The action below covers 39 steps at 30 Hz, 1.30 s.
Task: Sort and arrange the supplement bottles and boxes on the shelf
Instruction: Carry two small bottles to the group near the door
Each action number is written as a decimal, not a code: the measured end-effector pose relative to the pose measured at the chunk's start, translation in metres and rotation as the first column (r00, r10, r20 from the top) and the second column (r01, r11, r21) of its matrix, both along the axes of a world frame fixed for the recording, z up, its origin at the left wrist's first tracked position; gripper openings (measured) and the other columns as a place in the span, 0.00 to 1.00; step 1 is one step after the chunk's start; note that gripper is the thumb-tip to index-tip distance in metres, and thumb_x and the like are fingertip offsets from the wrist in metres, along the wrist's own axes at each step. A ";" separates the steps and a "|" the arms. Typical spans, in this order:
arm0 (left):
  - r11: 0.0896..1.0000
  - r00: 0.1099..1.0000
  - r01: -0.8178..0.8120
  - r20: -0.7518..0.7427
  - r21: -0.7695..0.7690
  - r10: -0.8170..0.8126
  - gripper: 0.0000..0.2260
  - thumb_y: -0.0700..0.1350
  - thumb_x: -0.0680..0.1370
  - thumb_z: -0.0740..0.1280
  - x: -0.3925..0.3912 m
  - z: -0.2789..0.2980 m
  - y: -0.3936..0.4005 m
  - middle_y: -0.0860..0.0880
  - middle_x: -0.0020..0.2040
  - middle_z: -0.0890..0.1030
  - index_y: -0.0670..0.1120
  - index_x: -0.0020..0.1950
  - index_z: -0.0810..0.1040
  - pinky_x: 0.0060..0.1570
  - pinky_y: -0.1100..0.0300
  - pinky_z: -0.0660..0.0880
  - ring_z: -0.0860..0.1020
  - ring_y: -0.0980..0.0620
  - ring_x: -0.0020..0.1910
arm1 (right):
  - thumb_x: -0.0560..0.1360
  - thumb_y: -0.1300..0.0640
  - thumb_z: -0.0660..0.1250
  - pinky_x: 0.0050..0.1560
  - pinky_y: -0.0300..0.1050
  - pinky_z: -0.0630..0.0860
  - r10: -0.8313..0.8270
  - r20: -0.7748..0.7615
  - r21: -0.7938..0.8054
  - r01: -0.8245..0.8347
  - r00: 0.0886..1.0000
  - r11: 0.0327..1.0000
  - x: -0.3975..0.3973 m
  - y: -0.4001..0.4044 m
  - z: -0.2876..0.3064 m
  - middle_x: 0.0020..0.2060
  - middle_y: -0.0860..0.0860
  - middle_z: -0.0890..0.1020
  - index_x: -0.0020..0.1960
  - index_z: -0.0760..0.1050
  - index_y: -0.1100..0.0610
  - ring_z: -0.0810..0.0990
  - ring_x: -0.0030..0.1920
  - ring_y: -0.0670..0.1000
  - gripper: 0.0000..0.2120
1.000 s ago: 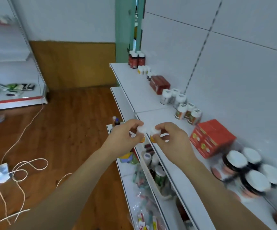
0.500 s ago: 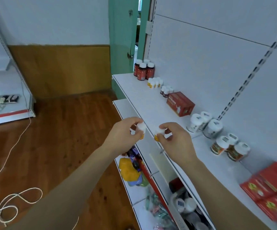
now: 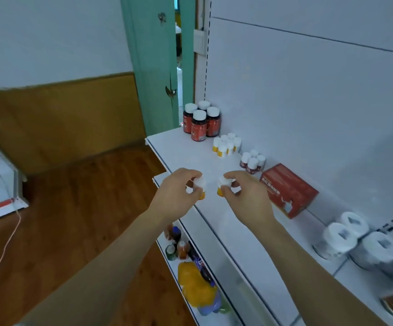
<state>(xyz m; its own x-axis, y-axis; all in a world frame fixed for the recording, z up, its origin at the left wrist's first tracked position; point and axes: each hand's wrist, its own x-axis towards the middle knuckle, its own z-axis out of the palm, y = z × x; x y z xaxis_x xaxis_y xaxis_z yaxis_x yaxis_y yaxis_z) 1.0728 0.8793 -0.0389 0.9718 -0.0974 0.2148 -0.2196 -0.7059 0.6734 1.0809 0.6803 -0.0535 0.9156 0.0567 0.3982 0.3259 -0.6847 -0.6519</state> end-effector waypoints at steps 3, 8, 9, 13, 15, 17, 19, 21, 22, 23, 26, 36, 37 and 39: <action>0.997 0.998 0.069 0.008 0.026 -0.069 0.15 0.47 0.78 0.69 0.047 -0.008 0.009 0.55 0.57 0.78 0.51 0.64 0.77 0.54 0.60 0.77 0.77 0.59 0.50 | 0.75 0.57 0.71 0.46 0.39 0.77 -0.035 -0.002 -0.045 0.035 0.999 0.998 0.037 0.011 -0.006 0.52 0.45 0.81 0.58 0.79 0.54 0.77 0.45 0.41 0.11; 0.990 0.990 0.138 -0.017 0.023 -0.137 0.15 0.46 0.77 0.69 0.135 -0.025 0.024 0.55 0.59 0.78 0.51 0.64 0.77 0.54 0.59 0.77 0.78 0.58 0.49 | 0.75 0.57 0.71 0.44 0.44 0.79 -0.126 0.002 -0.123 0.125 0.992 0.985 0.099 0.032 -0.023 0.54 0.48 0.81 0.58 0.79 0.55 0.82 0.45 0.49 0.11; 0.987 0.987 0.157 -0.023 0.020 -0.157 0.15 0.46 0.77 0.69 0.153 -0.030 0.027 0.55 0.59 0.78 0.51 0.64 0.77 0.54 0.59 0.77 0.78 0.57 0.49 | 0.75 0.58 0.71 0.44 0.46 0.79 -0.158 0.001 -0.133 0.156 0.988 0.979 0.109 0.037 -0.026 0.54 0.49 0.81 0.58 0.79 0.55 0.82 0.45 0.50 0.12; 0.957 0.957 0.288 -0.040 0.012 -0.288 0.15 0.44 0.77 0.69 0.212 -0.045 0.035 0.53 0.59 0.79 0.50 0.64 0.77 0.54 0.57 0.77 0.78 0.56 0.50 | 0.75 0.58 0.70 0.45 0.52 0.80 -0.305 -0.028 -0.133 0.298 0.952 0.945 0.141 0.055 -0.035 0.54 0.50 0.81 0.60 0.78 0.54 0.81 0.45 0.52 0.13; 0.931 0.931 0.363 -0.058 0.029 -0.361 0.15 0.44 0.77 0.68 0.233 -0.050 0.036 0.52 0.59 0.79 0.50 0.64 0.77 0.54 0.54 0.77 0.78 0.54 0.51 | 0.75 0.59 0.70 0.45 0.53 0.79 -0.391 -0.041 -0.133 0.382 0.920 0.914 0.152 0.064 -0.040 0.54 0.51 0.81 0.61 0.78 0.55 0.81 0.45 0.54 0.15; 0.904 0.904 0.425 -0.072 0.042 -0.422 0.15 0.43 0.77 0.68 0.251 -0.053 0.036 0.51 0.58 0.79 0.49 0.63 0.77 0.54 0.52 0.77 0.78 0.52 0.52 | 0.74 0.60 0.71 0.44 0.54 0.79 -0.458 -0.049 -0.126 0.449 0.888 0.885 0.161 0.072 -0.047 0.53 0.53 0.81 0.60 0.78 0.57 0.81 0.45 0.55 0.15; 0.876 0.875 0.481 -0.075 0.028 -0.478 0.15 0.42 0.76 0.68 0.265 -0.058 0.034 0.52 0.57 0.78 0.50 0.62 0.78 0.54 0.51 0.77 0.78 0.52 0.52 | 0.73 0.60 0.72 0.42 0.55 0.79 -0.494 -0.048 -0.125 0.486 0.868 0.865 0.169 0.077 -0.054 0.51 0.53 0.81 0.57 0.78 0.58 0.81 0.45 0.56 0.13; 0.848 0.846 0.530 -0.078 0.023 -0.527 0.15 0.42 0.76 0.68 0.277 -0.062 0.032 0.53 0.57 0.78 0.51 0.62 0.78 0.54 0.53 0.77 0.78 0.52 0.52 | 0.72 0.61 0.72 0.39 0.55 0.79 -0.509 -0.030 -0.147 0.500 0.860 0.853 0.177 0.079 -0.060 0.50 0.53 0.81 0.55 0.78 0.58 0.81 0.44 0.56 0.12; 0.839 0.838 0.543 -0.078 0.027 -0.540 0.15 0.42 0.76 0.68 0.283 -0.064 0.030 0.53 0.57 0.78 0.51 0.62 0.78 0.54 0.54 0.77 0.78 0.52 0.53 | 0.72 0.61 0.72 0.38 0.55 0.79 -0.520 -0.016 -0.158 0.511 0.854 0.845 0.183 0.080 -0.063 0.50 0.53 0.81 0.55 0.78 0.59 0.81 0.44 0.56 0.12; 0.832 0.831 0.554 -0.070 0.022 -0.552 0.15 0.42 0.76 0.68 0.289 -0.065 0.028 0.52 0.58 0.78 0.50 0.62 0.77 0.54 0.54 0.77 0.78 0.52 0.53 | 0.72 0.62 0.72 0.37 0.55 0.79 -0.529 0.000 -0.160 0.522 0.848 0.837 0.188 0.081 -0.065 0.49 0.54 0.81 0.54 0.78 0.59 0.81 0.43 0.56 0.11; 0.801 0.800 0.599 -0.028 -0.015 -0.599 0.16 0.40 0.75 0.69 0.303 -0.071 0.023 0.51 0.58 0.78 0.48 0.62 0.77 0.53 0.51 0.77 0.78 0.51 0.54 | 0.71 0.63 0.72 0.35 0.53 0.78 -0.529 0.046 -0.134 0.530 0.848 0.837 0.197 0.085 -0.072 0.48 0.54 0.80 0.52 0.79 0.59 0.80 0.42 0.55 0.10; 0.747 0.753 0.652 -0.007 -0.131 -0.658 0.18 0.44 0.75 0.71 0.325 -0.088 0.022 0.55 0.59 0.75 0.53 0.64 0.73 0.51 0.53 0.79 0.78 0.59 0.52 | 0.72 0.63 0.72 0.39 0.49 0.78 -0.625 0.080 -0.131 0.630 0.776 0.765 0.193 0.095 -0.086 0.50 0.52 0.77 0.60 0.78 0.56 0.79 0.44 0.54 0.17; 0.738 0.744 0.661 -0.009 -0.138 -0.668 0.17 0.43 0.75 0.71 0.327 -0.089 0.021 0.55 0.58 0.76 0.51 0.62 0.74 0.51 0.53 0.79 0.78 0.60 0.51 | 0.72 0.63 0.72 0.40 0.49 0.78 -0.637 0.075 -0.136 0.641 0.767 0.756 0.193 0.096 -0.086 0.50 0.52 0.77 0.61 0.77 0.57 0.79 0.45 0.54 0.17; 0.717 0.721 0.684 -0.023 -0.134 -0.692 0.14 0.44 0.75 0.71 0.331 -0.091 0.019 0.54 0.56 0.77 0.50 0.59 0.75 0.50 0.53 0.79 0.79 0.59 0.50 | 0.73 0.62 0.71 0.41 0.50 0.78 -0.671 0.045 -0.142 0.669 0.740 0.729 0.193 0.099 -0.086 0.50 0.52 0.77 0.61 0.75 0.57 0.79 0.46 0.54 0.18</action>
<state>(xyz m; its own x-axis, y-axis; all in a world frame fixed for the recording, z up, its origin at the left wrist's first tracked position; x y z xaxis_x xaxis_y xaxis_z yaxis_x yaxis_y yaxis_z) 1.4035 0.8981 -0.1295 0.6576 -0.7253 0.2038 -0.5679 -0.2995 0.7667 1.2741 0.7792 -0.1397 0.7405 -0.5190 0.4269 -0.2575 -0.8059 -0.5331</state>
